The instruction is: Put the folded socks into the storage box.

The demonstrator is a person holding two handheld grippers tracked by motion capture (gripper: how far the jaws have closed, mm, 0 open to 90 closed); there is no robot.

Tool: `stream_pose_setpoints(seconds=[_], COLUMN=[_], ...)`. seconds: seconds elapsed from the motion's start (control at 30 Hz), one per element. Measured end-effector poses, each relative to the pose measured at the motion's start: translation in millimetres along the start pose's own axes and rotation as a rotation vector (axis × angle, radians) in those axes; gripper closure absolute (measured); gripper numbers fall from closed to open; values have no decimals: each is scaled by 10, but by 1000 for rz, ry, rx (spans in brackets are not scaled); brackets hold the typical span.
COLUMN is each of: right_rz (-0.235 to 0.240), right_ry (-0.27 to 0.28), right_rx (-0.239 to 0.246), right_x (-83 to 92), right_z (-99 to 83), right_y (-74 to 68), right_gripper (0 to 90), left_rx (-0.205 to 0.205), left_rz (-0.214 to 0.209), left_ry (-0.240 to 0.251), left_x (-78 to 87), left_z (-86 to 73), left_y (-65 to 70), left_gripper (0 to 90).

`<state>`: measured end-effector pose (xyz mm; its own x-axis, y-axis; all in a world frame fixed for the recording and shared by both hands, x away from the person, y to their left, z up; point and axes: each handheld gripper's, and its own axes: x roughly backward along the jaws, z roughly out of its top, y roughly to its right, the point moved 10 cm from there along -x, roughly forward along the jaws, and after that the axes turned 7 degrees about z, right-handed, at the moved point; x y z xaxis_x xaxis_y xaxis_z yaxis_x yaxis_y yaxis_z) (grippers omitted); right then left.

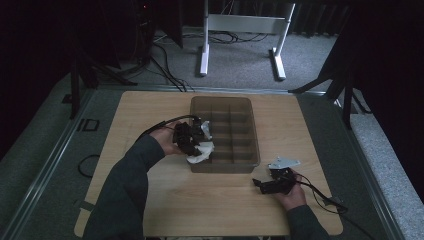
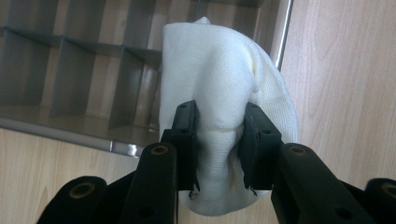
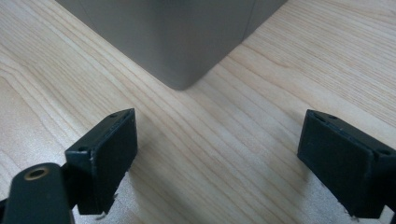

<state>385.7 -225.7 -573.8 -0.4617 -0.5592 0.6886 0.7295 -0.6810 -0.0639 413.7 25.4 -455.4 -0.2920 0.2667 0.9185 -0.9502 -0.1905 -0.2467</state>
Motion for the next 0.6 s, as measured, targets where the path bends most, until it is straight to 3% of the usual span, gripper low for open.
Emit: stream_pose_setpoints(seconds=[0.6], right_rz=[0], right_ry=[0], right_rx=[1], right_x=[0], right_z=[0], right_y=[0], right_gripper=[116], left_rx=[14], left_rz=[-45], left_ry=[-31], left_x=[-141], left_z=[25], left_y=[12], left_gripper=[703])
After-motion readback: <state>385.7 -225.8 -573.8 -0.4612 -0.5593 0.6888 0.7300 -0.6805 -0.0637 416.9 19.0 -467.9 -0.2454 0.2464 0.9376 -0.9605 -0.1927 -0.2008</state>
